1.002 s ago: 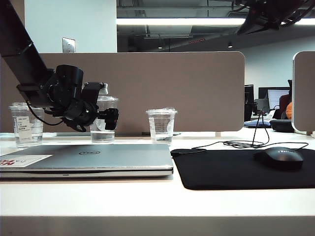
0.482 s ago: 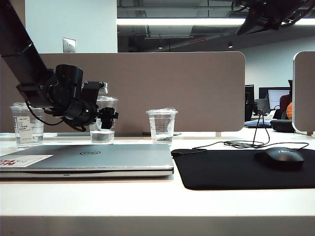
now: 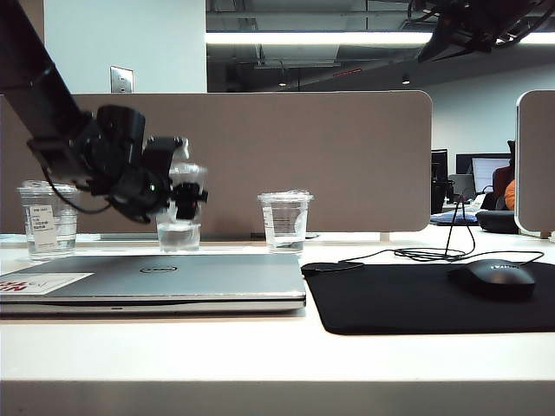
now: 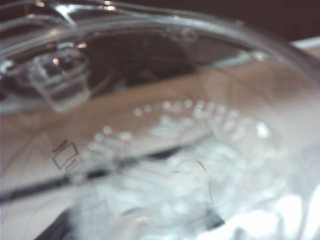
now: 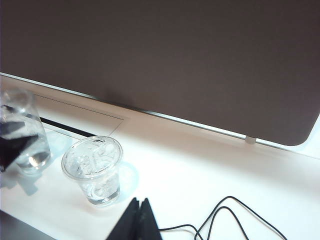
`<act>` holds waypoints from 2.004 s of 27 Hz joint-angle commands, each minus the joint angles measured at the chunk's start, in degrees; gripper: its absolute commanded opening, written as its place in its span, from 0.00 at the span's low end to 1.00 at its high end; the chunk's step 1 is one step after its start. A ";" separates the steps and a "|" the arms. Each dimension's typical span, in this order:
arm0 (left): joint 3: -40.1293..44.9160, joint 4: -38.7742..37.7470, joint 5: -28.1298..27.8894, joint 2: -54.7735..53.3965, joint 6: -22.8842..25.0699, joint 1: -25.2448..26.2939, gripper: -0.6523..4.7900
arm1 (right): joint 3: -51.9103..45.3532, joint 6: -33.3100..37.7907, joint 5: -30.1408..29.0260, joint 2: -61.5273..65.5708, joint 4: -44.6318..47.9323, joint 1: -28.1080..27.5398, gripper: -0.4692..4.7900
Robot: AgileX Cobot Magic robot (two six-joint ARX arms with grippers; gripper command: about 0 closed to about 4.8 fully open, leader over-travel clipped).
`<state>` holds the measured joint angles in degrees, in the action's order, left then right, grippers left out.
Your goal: Pick up the coffee cup on the middle and place it on the right side of the laptop.
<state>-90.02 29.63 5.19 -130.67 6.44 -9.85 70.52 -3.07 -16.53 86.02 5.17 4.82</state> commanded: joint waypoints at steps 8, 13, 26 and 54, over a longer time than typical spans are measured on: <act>-0.57 -4.83 6.40 10.14 -0.02 -0.31 0.67 | 0.35 -0.26 0.02 -0.35 1.07 0.04 0.08; -0.55 -12.02 15.61 15.47 -0.02 -1.51 0.67 | 0.37 -0.22 -0.13 -1.92 0.79 0.04 0.08; -0.57 -23.06 21.22 25.49 -0.04 -8.87 0.67 | 0.35 -0.22 -0.11 -9.64 -2.84 0.04 0.08; 14.43 -21.00 13.51 29.83 -3.02 -27.04 0.61 | -0.07 -6.43 13.03 -28.96 -21.22 0.09 0.08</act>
<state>-75.96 4.54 20.32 -101.08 2.98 -36.69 70.41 -9.30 -4.05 57.60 -15.46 4.82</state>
